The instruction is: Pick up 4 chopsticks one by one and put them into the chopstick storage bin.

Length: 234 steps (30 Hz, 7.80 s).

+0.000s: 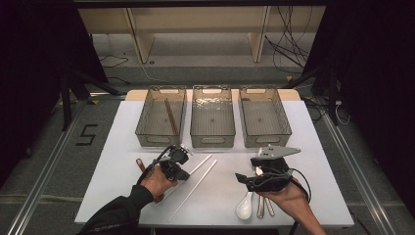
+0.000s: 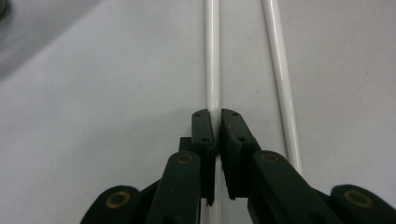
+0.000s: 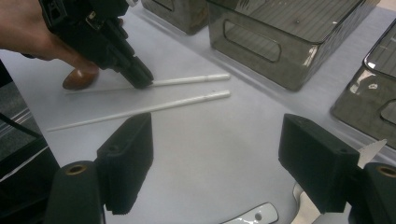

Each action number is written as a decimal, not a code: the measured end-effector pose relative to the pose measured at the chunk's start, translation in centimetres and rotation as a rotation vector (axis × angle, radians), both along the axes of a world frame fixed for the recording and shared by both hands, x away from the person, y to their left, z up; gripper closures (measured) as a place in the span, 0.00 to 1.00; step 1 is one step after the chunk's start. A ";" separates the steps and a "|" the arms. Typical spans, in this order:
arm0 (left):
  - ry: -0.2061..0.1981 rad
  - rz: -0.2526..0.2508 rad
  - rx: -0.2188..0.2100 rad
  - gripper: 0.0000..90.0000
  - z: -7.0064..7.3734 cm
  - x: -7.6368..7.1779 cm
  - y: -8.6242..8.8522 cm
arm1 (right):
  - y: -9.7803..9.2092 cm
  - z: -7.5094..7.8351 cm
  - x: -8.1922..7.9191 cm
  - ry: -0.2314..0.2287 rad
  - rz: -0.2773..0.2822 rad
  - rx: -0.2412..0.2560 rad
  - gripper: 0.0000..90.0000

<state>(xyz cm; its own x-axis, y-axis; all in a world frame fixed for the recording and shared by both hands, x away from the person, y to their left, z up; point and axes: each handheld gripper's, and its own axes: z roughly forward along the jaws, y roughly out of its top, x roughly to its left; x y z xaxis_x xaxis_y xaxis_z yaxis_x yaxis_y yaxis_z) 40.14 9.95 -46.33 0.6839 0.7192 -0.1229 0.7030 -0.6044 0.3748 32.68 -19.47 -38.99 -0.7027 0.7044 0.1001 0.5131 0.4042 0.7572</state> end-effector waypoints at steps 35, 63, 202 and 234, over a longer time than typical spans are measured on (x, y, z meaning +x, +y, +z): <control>-0.121 0.002 -0.157 0.93 3.7 -0.2 0.7 | 0.0 0.0 0.0 0.002 0.002 0.003 0.30; -0.082 -0.013 -0.128 0.94 3.6 -0.1 1.0 | 0.0 0.0 0.0 0.003 0.001 0.003 0.31; -0.298 0.273 -0.422 0.27 12.2 7.6 8.9 | -0.1 0.3 0.0 -0.009 0.004 0.022 0.31; -0.152 0.088 -0.180 0.23 6.2 -0.4 3.1 | -0.2 0.5 -0.2 -0.028 0.000 0.032 0.30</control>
